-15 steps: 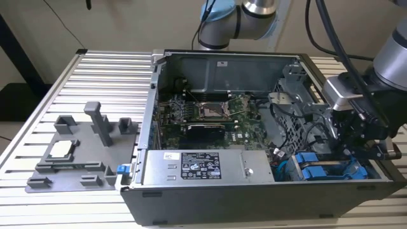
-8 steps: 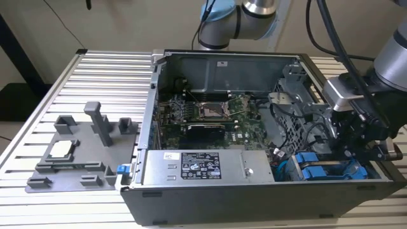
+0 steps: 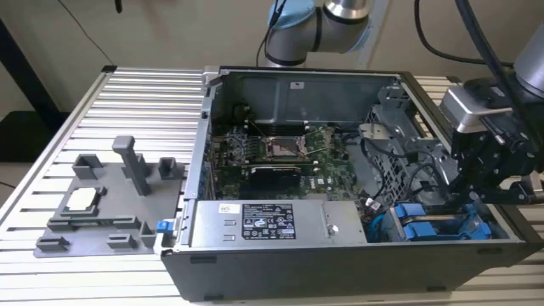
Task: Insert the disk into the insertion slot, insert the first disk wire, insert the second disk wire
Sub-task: 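Insert the first disk wire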
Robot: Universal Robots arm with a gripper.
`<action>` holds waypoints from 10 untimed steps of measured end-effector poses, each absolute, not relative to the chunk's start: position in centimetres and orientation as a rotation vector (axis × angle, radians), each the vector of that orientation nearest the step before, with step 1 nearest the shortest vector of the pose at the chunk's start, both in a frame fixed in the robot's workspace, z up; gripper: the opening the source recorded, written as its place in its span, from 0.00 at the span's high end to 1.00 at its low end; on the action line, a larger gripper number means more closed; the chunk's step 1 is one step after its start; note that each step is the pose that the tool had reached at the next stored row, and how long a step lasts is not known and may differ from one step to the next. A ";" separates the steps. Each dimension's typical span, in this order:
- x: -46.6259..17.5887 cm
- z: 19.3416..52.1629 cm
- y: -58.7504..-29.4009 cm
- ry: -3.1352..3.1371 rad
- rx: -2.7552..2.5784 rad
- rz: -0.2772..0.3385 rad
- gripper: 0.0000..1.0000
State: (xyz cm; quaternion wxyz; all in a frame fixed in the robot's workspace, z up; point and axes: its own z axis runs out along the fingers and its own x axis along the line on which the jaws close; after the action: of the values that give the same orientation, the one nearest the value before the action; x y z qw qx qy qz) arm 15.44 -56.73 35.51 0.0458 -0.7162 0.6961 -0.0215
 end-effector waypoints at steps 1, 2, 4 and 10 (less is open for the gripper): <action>15.4 35.9 -56.7 2.125 -2.187 -0.066 0.74; 15.4 36.3 -56.7 2.125 -2.186 -0.065 0.74; 15.4 37.1 -56.7 2.125 -2.187 -0.066 0.74; 15.4 39.2 -56.7 2.126 -2.188 -0.064 0.74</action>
State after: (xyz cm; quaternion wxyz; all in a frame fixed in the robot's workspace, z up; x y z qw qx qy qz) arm 15.44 -56.69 39.18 0.0451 -0.7163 0.6960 -0.0210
